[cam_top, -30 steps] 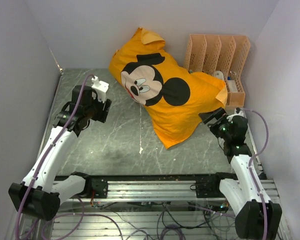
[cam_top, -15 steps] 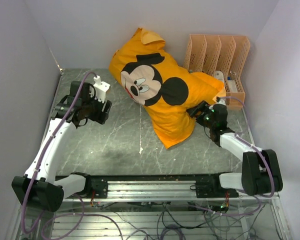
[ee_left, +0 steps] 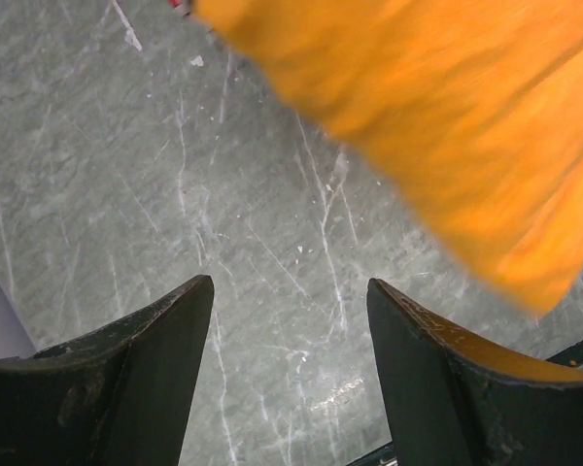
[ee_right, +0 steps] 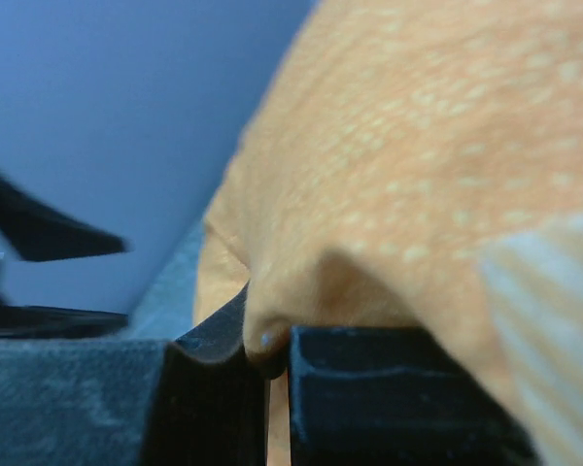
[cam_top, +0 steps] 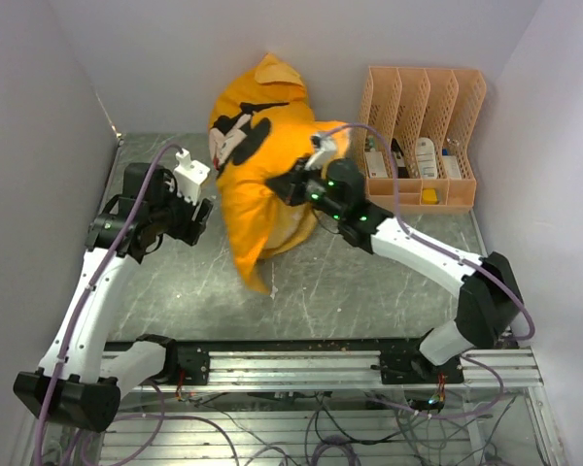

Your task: Remove the pillowcase from the pillow

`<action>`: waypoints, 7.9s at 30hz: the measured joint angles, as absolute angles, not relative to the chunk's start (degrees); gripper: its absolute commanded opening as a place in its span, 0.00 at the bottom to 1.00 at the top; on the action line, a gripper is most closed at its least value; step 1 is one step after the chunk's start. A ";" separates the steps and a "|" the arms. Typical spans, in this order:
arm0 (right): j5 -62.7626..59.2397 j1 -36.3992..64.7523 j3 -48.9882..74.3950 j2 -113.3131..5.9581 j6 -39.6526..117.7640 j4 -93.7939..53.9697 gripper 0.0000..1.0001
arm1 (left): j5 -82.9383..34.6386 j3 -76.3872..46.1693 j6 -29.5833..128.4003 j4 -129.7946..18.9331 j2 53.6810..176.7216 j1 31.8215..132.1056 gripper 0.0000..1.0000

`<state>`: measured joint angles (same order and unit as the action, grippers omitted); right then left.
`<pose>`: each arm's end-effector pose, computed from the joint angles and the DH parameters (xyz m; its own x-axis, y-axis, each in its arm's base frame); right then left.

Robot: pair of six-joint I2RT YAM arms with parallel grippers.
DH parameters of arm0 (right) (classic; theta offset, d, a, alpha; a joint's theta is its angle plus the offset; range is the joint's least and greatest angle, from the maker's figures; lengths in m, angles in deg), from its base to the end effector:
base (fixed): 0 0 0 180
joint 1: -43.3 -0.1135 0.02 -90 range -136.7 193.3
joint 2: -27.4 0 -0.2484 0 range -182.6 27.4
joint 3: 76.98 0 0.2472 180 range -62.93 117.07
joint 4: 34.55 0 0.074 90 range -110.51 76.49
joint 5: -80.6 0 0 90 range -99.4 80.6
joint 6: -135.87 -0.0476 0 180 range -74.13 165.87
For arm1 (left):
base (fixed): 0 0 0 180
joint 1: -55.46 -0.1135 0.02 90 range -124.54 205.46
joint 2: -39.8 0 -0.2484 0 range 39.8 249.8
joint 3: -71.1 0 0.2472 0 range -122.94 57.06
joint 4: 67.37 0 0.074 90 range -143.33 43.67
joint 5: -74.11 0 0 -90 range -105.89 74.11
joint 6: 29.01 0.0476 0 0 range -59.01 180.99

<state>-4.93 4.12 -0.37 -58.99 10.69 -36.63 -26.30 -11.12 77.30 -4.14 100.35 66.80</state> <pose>0.2832 0.2356 0.3031 -0.4823 0.3480 -0.8040 -0.5039 0.6405 0.5795 0.2121 -0.0513 0.3409 -0.5327 0.3885 -0.7518 0.4955 0.8634 0.0951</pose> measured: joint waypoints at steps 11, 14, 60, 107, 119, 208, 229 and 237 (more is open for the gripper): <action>-3.88 -9.27 21.93 -74.18 13.01 -34.75 0.00 | -26.65 -8.76 81.28 -3.05 93.57 66.80 0.75; -2.92 -9.32 21.93 -75.14 11.85 -34.77 0.00 | -26.41 -5.75 81.76 -4.03 90.84 66.80 0.74; 3.44 0.23 0.71 -41.22 39.43 -20.19 1.00 | -16.23 -39.93 78.20 -7.11 110.67 66.88 0.07; -8.95 0.87 43.11 -75.25 22.39 -21.52 0.00 | -28.05 -24.72 92.25 -24.27 85.84 66.18 0.59; -4.41 0.87 47.41 -77.39 17.18 -18.79 0.00 | -32.36 -7.93 110.48 -22.19 83.91 66.18 0.61; -29.85 -12.25 8.44 -64.98 34.84 -56.15 0.87 | -21.95 -34.68 96.74 -29.54 99.02 81.66 0.07; -16.71 -13.49 19.09 -72.62 37.16 -59.36 0.00 | -24.10 -11.38 115.64 -30.43 84.39 81.66 0.58; -16.36 -15.07 23.90 -72.97 35.81 -53.35 0.00 | -27.94 -3.95 127.66 -32.81 79.65 81.66 0.83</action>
